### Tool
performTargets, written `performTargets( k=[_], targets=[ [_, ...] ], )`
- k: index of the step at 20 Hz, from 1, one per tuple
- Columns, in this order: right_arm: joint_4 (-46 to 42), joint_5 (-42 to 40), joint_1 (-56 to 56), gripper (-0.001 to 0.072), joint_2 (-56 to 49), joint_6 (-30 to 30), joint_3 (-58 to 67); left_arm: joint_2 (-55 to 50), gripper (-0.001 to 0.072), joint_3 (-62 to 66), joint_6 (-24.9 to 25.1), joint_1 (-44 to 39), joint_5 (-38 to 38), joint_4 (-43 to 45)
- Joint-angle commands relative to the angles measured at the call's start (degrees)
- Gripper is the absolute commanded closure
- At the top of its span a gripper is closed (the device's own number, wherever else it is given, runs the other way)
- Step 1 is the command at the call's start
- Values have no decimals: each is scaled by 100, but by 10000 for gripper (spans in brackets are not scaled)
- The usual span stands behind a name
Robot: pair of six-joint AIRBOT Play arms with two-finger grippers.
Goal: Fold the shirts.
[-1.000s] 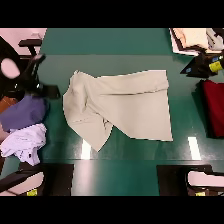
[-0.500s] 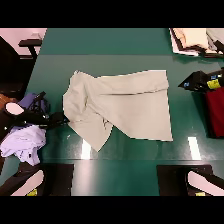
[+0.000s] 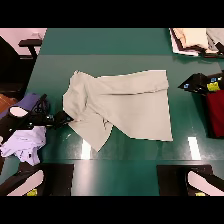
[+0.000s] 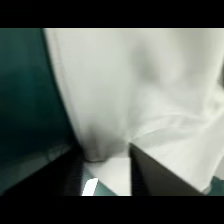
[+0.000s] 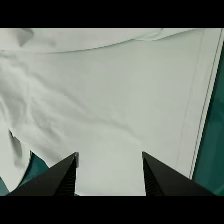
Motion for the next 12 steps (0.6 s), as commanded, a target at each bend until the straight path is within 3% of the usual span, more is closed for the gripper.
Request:
performTargets(
  k=[1, 2, 3, 4, 9, 12],
  targets=[
    [140, -39, 2, 263, 9, 7, -7, -83, 417, -2, 295, -2, 17, -361],
    [149, -46, 2, 262, 11, 4, -7, -83, 418, 15, 299, -2, 31, -442],
    [125, -17, 0, 262, 11, 4, -9, -74, 476, 46, 304, 0, 22, -487],
    [87, 33, -9, 262, 11, 4, -9, -70, 670, 116, 398, 0, -26, -485],
    [-2, 256, -675, 262, 341, 4, -804, 4, 681, 957, 468, 0, -859, -127],
    [-872, 273, -1342, 259, 831, 11, -1937, 337, 680, 1349, 468, 0, -979, 17]
  ],
)
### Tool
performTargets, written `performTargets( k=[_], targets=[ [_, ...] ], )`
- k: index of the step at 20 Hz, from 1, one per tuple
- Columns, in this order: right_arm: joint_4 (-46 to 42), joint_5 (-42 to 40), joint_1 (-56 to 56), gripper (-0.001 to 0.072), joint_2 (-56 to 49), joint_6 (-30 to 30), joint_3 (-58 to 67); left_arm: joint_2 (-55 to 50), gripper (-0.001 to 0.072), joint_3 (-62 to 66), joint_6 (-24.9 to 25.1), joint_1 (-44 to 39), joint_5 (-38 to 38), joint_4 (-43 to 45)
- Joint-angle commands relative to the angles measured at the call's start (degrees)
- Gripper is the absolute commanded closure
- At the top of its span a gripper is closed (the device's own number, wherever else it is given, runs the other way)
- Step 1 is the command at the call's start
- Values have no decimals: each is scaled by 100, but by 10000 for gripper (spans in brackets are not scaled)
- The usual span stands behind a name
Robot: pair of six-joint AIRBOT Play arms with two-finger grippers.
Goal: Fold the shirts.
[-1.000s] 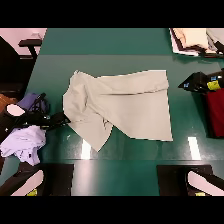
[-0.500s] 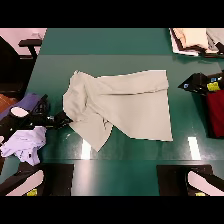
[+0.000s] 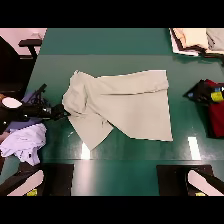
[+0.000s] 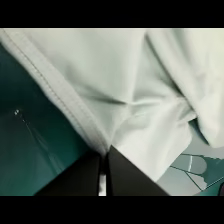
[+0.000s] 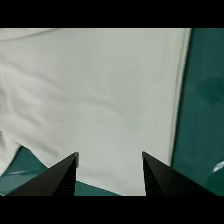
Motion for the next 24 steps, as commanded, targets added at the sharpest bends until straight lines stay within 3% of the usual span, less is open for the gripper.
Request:
performTargets(
  k=[1, 2, 3, 6, 7, 8, 12, 16, 17, 18, 20, 24],
  targets=[
    [-782, 74, -750, 238, 461, 9, -1213, 293, 680, 442, 28, 4, -308, 162],
    [-750, 85, -1034, 160, 540, 7, -1637, 339, 680, 492, 31, 4, -323, 166],
    [-656, 76, -1279, 151, 551, 4, -2041, 361, 680, 492, 31, 2, -323, 164],
    [-457, -105, -1495, 166, 372, -98, -2905, 361, 680, 492, 31, 4, -348, 210],
    [-247, -232, -1493, 261, 269, -236, -3101, 361, 680, 490, 31, 4, -358, 212],
    [-17, -382, -1495, 283, 157, -337, -3250, 361, 680, 492, 31, 4, -391, 212],
    [339, -643, -1191, 283, -518, -461, -3327, 361, 680, 492, 31, 4, -448, 214],
    [332, -699, -162, 284, -1025, -455, -3067, 361, 680, 492, 31, 4, -479, 214],
    [330, -723, 107, 352, -1093, -455, -2990, 361, 680, 492, 31, 4, -531, 221],
    [328, -761, 317, 490, -1104, -455, -2905, 363, 680, 492, 31, 4, -603, 243],
    [321, -833, 619, 668, -951, -455, -2675, 459, 681, 492, 26, 4, -678, 262],
    [339, -765, 573, 693, -33, -409, -1716, 1180, 681, 1069, -197, 15, -723, 315]
  ],
)
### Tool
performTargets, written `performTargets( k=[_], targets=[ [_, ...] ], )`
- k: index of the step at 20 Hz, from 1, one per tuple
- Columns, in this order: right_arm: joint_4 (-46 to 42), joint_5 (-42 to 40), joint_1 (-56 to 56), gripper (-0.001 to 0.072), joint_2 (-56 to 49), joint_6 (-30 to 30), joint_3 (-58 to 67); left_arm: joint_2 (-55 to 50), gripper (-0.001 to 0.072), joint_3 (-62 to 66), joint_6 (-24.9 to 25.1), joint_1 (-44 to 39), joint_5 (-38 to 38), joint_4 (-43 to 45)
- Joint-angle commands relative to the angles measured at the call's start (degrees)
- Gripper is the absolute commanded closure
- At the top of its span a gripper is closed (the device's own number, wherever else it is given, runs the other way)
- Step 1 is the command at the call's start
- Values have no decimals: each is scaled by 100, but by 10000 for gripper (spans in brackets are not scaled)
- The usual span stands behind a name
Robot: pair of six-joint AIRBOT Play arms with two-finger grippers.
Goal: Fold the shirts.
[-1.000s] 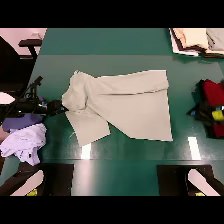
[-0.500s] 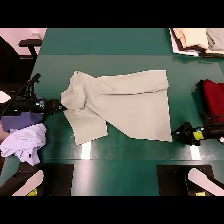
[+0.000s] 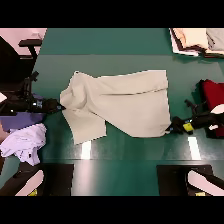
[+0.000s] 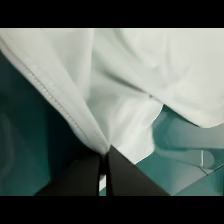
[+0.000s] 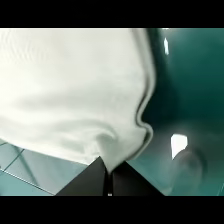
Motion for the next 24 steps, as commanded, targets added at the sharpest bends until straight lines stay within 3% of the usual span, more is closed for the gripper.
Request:
performTargets(
  k=[1, 8, 14, 18, 22, 24],
  targets=[
    [68, 160, -7, 693, 769, 79, 986, 544, 681, 680, -245, 13, -131, 42],
    [61, 251, -667, 693, 1902, 114, 4802, 857, 681, 4865, -699, 13, -256, 131],
    [50, 1189, -1495, 693, 1390, 568, 8021, 855, 682, 7600, -1261, 13, 101, 911],
    [63, 1370, -1709, 694, 1010, 769, 8721, 852, 682, 7580, -1403, 13, 199, 1196],
    [-81, 1300, -1123, 695, 822, 804, 7401, 503, 681, 6037, -1464, 13, -249, 1102],
    [-782, 1329, -466, 695, 444, 925, 6778, 20, 681, 5292, -1438, 11, -546, 918]
  ],
)
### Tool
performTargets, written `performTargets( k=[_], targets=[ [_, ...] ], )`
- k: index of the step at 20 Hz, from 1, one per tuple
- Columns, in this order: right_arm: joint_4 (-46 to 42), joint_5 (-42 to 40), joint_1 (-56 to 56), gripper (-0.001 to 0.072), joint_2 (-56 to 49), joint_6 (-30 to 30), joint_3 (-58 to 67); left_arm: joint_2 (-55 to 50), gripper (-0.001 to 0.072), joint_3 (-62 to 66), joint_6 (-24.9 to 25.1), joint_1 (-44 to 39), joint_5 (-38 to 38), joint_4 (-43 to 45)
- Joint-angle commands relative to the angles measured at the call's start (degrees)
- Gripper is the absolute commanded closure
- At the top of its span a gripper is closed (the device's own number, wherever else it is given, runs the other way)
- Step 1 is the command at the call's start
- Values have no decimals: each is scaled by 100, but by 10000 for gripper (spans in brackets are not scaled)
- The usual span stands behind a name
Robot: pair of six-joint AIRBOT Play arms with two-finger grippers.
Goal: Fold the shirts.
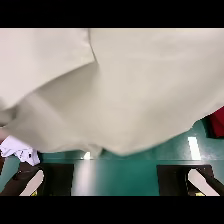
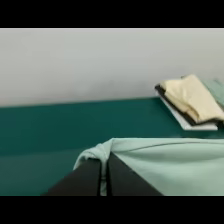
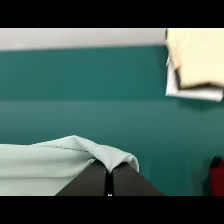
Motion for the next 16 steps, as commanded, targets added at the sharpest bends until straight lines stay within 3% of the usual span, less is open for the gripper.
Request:
performTargets(
  k=[1, 3, 8, 12, 16],
  targets=[
    [-1010, 63, 907, 695, -608, 201, -890, -728, 680, -1189, 35, 2, -409, -240],
    [-1447, 61, 1414, 695, -1189, 227, -1290, -1399, 680, -1749, 284, -160, -398, -291],
    [-1537, -295, 1812, 695, -2973, 236, -1600, -3388, 680, -2133, 621, -678, 55, -109],
    [-1506, -529, 1611, 694, -4085, 234, -608, -4310, 681, -1523, 621, -660, 852, -162],
    [-1224, -389, 1425, 694, -4511, 210, 339, -4487, 679, -1032, 734, -645, 925, -162]
  ],
)
